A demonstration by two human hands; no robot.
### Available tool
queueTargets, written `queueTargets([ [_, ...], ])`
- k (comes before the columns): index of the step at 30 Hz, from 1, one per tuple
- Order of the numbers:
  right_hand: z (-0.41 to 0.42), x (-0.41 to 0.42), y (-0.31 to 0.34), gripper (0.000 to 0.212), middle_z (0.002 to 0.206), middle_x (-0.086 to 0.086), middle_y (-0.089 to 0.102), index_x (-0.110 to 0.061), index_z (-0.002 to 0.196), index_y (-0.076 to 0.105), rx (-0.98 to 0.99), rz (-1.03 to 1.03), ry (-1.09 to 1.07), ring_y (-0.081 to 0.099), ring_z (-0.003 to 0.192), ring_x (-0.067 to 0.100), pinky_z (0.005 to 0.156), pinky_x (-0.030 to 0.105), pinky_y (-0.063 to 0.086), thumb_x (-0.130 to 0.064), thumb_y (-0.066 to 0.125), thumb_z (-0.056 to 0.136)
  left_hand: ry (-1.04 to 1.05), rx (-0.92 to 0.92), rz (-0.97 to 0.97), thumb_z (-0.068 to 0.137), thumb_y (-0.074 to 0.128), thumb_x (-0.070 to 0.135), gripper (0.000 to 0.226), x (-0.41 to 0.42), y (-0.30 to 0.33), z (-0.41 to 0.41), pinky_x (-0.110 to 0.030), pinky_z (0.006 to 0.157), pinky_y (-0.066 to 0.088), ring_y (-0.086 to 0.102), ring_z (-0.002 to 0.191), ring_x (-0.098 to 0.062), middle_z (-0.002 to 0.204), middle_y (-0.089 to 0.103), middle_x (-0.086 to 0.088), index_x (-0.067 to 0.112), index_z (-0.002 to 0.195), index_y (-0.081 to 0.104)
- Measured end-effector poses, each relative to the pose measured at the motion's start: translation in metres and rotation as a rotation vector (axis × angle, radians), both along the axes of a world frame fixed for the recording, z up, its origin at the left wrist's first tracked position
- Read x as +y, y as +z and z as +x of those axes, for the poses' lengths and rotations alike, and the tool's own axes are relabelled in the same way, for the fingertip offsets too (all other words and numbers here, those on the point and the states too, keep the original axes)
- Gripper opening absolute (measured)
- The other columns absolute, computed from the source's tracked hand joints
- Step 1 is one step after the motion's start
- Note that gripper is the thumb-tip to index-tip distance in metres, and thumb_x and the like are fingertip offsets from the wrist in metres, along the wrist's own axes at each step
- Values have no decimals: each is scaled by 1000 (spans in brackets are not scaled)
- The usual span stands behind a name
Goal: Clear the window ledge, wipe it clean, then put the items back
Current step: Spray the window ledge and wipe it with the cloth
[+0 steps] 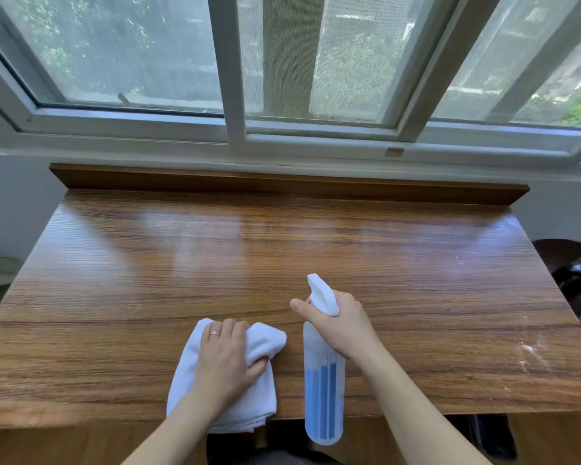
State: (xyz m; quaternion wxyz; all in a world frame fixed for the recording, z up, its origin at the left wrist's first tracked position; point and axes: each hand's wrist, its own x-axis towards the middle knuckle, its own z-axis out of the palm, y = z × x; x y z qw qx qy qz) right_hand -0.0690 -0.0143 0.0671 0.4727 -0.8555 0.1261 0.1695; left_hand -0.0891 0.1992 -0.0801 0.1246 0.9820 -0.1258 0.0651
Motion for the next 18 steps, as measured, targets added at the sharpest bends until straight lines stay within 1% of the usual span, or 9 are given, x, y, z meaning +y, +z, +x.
queueTargets([
  [6, 8, -7, 1, 41, 69, -7, 62, -18, 78, 65, 5, -17, 9, 55, 64, 7, 61, 25, 42, -59, 68, 82, -11, 5, -5, 57, 57, 58, 51, -5, 3, 25, -37, 80, 32, 55, 73, -28, 79, 56, 1, 15, 84, 61],
  [9, 10, -10, 0, 41, 67, -7, 60, -19, 75, 64, 21, -18, 22, 54, 62, 6, 60, 25, 41, -60, 69, 81, -13, 19, 10, 59, 55, 60, 52, -7, 5, 51, -38, 79, 32, 56, 74, -28, 79, 56, -1, 15, 83, 60],
  [11, 10, -12, -1, 39, 65, -9, 58, -21, 72, 62, 31, -23, 33, 52, 60, 5, 59, 24, 40, -58, 70, 81, 7, 43, 26, 62, 52, 61, 51, -9, 7, 74, -40, 75, 37, 55, 73, -29, 78, 56, -3, 14, 80, 56],
  [13, 11, -13, -2, 41, 62, -9, 56, -18, 72, 62, 40, -28, 55, 50, 58, 5, 59, 24, 39, -57, 70, 82, 28, 76, 44, 65, 49, 62, 53, -10, 9, 100, -40, 72, 44, 57, 73, -30, 78, 57, -5, 12, 79, 56],
  [14, 11, -13, -3, 42, 61, -9, 54, -17, 71, 60, 43, -28, 67, 48, 58, 5, 59, 24, 38, -57, 70, 81, 43, 102, 60, 66, 46, 63, 55, -10, 9, 111, -40, 72, 45, 57, 75, -31, 80, 59, -6, 11, 81, 57],
  [18, 10, -18, -9, 48, 55, -11, 45, -23, 60, 44, 53, -17, 95, 41, 54, 7, 59, 28, 34, -60, 69, 78, 105, 185, 98, 67, 41, 68, 64, -12, 10, 134, -42, 78, 44, 58, 85, -30, 89, 61, -6, 12, 91, 60],
])
